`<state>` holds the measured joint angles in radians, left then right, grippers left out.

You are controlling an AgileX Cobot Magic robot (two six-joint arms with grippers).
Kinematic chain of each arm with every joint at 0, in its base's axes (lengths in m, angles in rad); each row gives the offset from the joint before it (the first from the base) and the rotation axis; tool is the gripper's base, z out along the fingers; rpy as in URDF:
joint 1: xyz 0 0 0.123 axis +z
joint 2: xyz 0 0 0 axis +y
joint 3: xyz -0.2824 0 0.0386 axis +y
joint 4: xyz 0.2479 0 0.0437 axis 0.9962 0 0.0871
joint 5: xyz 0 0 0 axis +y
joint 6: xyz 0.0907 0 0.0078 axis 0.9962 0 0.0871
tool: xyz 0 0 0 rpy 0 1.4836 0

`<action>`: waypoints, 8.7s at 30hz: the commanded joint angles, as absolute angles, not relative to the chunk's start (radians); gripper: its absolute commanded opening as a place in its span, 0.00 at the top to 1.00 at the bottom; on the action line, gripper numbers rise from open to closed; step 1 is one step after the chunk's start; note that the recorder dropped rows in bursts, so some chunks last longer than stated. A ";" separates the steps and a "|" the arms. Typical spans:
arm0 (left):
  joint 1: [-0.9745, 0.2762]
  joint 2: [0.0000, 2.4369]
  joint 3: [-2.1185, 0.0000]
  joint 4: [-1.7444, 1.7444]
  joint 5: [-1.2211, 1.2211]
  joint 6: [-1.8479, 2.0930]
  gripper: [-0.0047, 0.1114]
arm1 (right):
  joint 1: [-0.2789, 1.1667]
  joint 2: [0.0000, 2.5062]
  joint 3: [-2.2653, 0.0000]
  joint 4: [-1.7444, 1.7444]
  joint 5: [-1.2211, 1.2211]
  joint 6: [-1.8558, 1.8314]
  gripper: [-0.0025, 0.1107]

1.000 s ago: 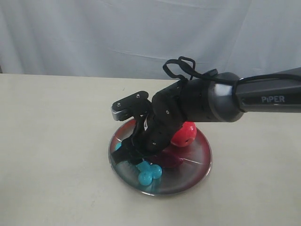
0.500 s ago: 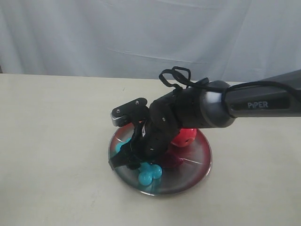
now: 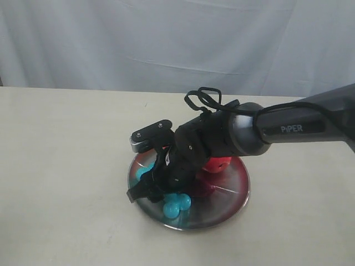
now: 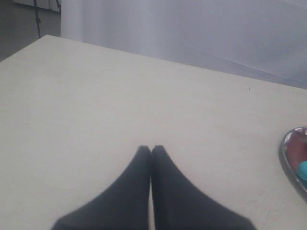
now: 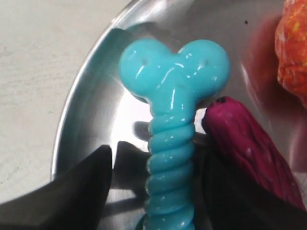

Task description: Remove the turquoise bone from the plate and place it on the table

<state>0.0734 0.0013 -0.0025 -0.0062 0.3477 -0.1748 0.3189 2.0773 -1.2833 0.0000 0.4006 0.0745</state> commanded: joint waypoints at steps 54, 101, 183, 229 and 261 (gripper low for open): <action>0.078 0.000 0.000 0.000 0.342 -0.177 0.96 | -0.187 1.515 -1.239 -0.133 0.834 0.200 0.88; 0.078 0.000 0.000 0.000 0.342 -0.177 0.96 | -0.194 1.930 -1.057 -0.136 0.459 0.219 0.54; 0.078 0.000 0.000 0.000 0.342 -0.177 0.96 | -0.288 0.153 -0.523 0.023 0.572 0.237 0.98; 0.078 0.000 0.000 0.000 0.342 -0.177 0.96 | -0.288 0.000 0.000 -0.008 0.143 -0.080 0.98; 0.078 0.000 0.000 0.000 0.342 -0.177 0.96 | -0.288 0.000 0.000 0.000 0.141 -0.076 0.98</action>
